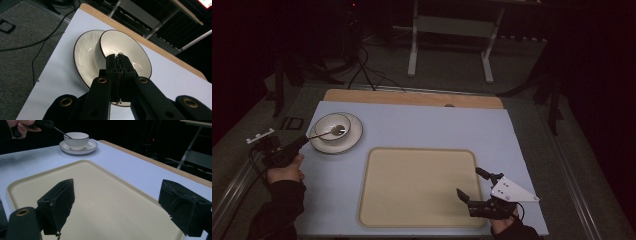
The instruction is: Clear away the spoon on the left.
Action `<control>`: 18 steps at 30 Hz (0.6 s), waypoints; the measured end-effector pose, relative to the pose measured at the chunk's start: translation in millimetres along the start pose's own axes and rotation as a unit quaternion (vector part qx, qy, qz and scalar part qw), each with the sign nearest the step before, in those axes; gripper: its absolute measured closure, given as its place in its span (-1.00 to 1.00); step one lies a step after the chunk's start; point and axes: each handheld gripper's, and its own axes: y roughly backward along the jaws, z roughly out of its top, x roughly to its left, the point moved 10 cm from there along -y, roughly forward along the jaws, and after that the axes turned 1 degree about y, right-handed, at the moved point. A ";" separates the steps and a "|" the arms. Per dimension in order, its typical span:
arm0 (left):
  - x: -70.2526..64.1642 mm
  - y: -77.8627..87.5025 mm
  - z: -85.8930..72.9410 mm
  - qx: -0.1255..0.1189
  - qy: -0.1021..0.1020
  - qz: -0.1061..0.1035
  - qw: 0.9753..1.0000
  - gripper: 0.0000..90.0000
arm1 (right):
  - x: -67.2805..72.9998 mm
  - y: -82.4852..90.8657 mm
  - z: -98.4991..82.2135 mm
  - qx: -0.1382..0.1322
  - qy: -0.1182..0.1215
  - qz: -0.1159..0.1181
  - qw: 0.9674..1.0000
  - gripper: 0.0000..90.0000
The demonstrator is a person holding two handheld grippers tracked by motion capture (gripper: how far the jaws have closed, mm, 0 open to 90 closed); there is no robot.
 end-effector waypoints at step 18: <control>-12.5 19.6 25.8 -0.008 -0.068 -0.018 0.998 1.00 | -2.4 -0.1 -0.6 -0.001 -0.004 -0.003 1.000 -0.70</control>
